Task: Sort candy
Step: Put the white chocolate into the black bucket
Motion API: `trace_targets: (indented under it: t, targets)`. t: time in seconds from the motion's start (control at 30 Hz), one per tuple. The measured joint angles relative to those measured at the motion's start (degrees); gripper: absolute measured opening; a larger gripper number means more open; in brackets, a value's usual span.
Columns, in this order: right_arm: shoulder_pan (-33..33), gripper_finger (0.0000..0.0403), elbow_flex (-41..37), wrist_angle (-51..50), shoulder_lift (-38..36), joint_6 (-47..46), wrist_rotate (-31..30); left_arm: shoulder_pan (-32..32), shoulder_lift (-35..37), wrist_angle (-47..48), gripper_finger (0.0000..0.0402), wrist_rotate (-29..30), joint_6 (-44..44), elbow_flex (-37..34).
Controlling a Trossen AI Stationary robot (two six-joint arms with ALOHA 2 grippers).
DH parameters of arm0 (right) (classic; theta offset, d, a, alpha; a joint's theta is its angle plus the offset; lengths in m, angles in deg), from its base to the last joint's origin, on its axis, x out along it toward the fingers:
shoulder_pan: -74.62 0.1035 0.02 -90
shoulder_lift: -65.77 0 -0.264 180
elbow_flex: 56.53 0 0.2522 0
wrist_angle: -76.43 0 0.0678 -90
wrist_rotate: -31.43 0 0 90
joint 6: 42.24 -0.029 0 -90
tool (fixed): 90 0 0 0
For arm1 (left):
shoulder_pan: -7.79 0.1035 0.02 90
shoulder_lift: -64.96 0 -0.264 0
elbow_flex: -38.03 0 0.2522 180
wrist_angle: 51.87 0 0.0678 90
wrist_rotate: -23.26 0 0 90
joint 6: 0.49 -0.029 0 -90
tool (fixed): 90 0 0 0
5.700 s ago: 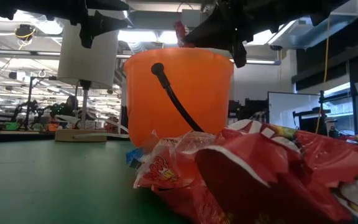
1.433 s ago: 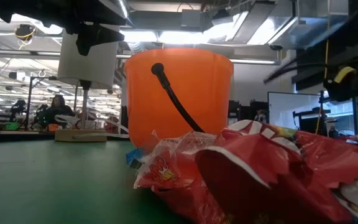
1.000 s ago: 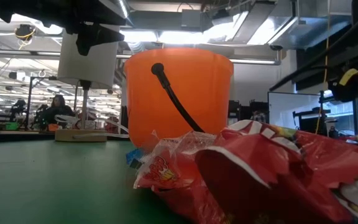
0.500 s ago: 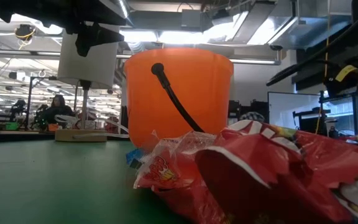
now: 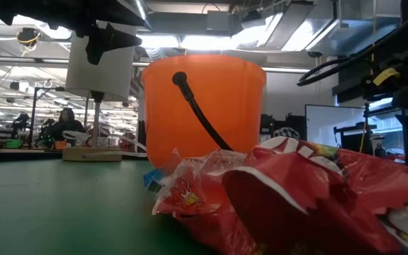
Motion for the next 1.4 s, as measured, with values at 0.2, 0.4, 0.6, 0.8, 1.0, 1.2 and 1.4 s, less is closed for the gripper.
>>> trace_targets:
  t: [0.2, 0.4, 0.6, 0.8, 1.0, 1.2, 1.4]
  targets:
    - [0.00, 0.0084, 0.00, -0.02, 0.00, -0.02, -0.76, 0.00, 0.00, 0.00, 0.0188, 0.03, 1.11, 0.00]
    - [0.00, 0.0084, 0.01, -0.17, -0.02, -0.13, -1.03, 0.00, 0.01, 0.00, 0.0188, 0.05, 1.09, 0.00]
    - [0.00, 0.0084, 0.62, -1.08, -1.38, -0.42, -1.03, 0.00, 0.02, -2.25, 0.0188, -0.64, 1.11, 0.00]
    - [0.02, 0.0084, 7.55, -7.66, -3.27, 0.11, -6.31, -0.03, 0.02, -4.81, 0.0188, -2.33, 0.94, 0.00]
    - [0.02, 0.0085, 16.95, -12.18, -3.37, 5.91, -13.76, -0.04, 0.02, -5.27, 0.0188, -5.30, 0.93, 0.00]
    - [0.00, 0.0085, 20.48, -14.40, -3.25, 8.48, -16.03, -0.04, 0.02, -5.22, 0.0188, -7.89, 0.91, 0.00]
    - [-0.24, 0.0087, 15.06, -16.16, -3.15, 5.13, -9.56, -0.04, 0.02, -5.07, 0.0188, -8.58, 0.84, 0.00]
